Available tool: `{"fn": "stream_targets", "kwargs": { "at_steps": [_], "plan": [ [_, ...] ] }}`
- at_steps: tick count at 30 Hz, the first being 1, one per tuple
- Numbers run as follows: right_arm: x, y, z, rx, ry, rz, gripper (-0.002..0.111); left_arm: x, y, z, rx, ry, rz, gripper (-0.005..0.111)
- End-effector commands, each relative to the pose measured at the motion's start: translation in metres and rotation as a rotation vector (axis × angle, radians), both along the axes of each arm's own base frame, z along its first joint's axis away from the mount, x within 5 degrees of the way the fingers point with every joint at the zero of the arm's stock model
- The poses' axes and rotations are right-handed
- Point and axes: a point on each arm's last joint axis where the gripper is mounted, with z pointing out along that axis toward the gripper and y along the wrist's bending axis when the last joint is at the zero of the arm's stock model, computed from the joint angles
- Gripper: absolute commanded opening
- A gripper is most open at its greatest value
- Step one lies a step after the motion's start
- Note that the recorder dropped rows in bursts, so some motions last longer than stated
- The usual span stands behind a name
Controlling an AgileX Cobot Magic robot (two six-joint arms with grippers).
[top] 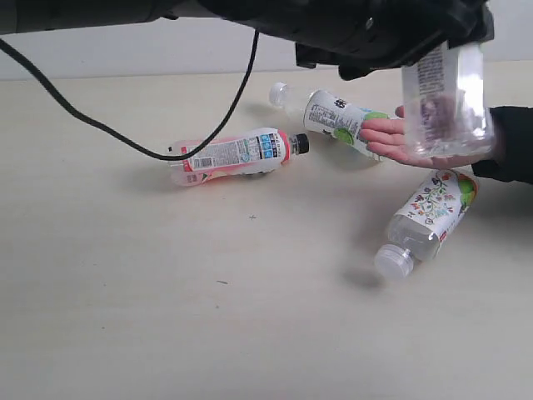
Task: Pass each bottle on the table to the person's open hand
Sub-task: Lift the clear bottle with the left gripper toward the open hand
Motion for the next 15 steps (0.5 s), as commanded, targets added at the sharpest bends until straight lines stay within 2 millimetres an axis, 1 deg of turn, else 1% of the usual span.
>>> {"fn": "stream_targets", "kwargs": {
  "at_steps": [1,6,8,11,15],
  "plan": [
    [0.0,0.0,-0.001,-0.001,-0.008,-0.006,0.0,0.008,-0.019,0.001,-0.119,0.081,0.039,0.0],
    [0.0,0.0,-0.001,-0.001,-0.008,-0.006,0.0,0.024,-0.044,-0.01,-0.179,0.154,0.058,0.0],
    [0.0,0.0,-0.001,-0.001,-0.008,-0.006,0.0,0.034,-0.05,-0.017,-0.192,0.186,0.071,0.0],
    [0.0,0.0,-0.001,-0.001,-0.008,-0.006,0.0,0.052,-0.052,-0.032,-0.194,0.273,0.092,0.0],
    [0.0,0.0,-0.001,-0.001,-0.008,-0.006,0.0,0.072,-0.047,-0.059,-0.178,0.406,0.122,0.0]
  ]
}}
